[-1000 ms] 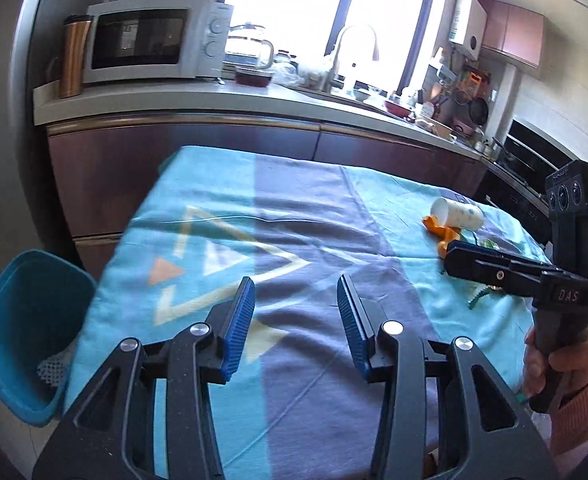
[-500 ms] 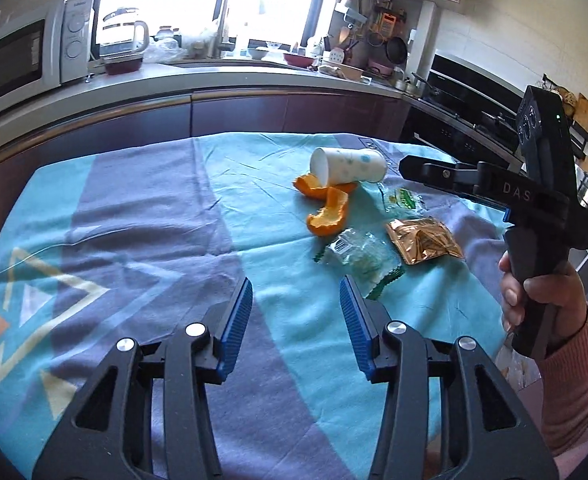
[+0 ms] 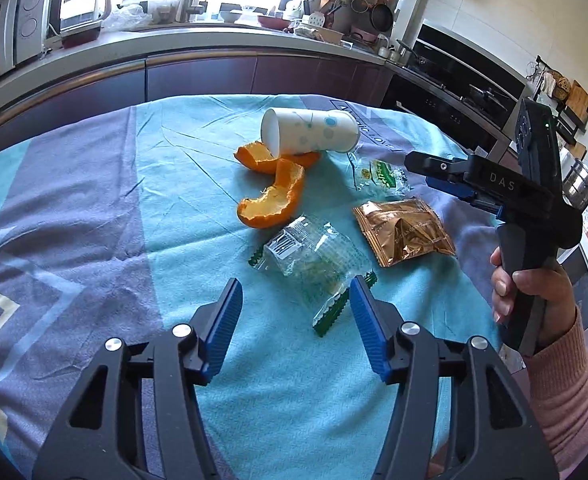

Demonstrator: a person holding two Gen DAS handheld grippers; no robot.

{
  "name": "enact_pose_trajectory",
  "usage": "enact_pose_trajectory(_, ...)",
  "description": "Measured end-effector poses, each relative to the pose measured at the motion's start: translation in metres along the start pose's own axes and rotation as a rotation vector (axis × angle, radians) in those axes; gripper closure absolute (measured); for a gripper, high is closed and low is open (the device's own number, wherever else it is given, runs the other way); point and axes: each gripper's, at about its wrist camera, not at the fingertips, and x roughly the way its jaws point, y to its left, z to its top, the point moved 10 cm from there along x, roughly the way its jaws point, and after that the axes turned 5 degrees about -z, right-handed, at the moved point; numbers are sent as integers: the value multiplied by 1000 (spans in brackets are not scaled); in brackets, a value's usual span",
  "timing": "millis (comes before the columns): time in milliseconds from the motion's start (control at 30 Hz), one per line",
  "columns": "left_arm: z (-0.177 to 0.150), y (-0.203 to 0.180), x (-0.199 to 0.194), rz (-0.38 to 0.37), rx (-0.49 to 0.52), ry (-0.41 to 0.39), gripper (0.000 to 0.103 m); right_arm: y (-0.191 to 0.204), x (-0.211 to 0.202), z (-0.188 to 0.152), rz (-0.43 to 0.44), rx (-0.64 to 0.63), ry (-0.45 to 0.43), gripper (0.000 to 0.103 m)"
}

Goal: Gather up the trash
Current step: 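Swing both tools back over the table toward the plastic wrappers, then close the left gripper on the clear wrapper while the right gripper grips the green-printed bag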

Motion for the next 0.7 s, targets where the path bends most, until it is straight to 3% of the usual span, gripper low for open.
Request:
enact_pose_trajectory(300, -2, 1, 20, -31, -50, 55, 49, 2, 22, -4, 26, 4, 80, 25)
enact_pose_trajectory(400, 0, -2, 24, -37, -54, 61, 50, 6, 27, -6, 34, -1, 100, 36)
enact_pose_trajectory(500, 2, -2, 27, -49, -64, 68, 59, 6, 27, -7, 37, 5, 106, 47)
enact_pose_trajectory(567, 2, -2, 28, -60, -72, 69, 69, 6, 27, -8, 46, 12, 109, 60)
enact_pose_trajectory(700, 2, -5, 30, -66, -71, 69, 76, 4, 26, -9, 60, 26, 111, 75)
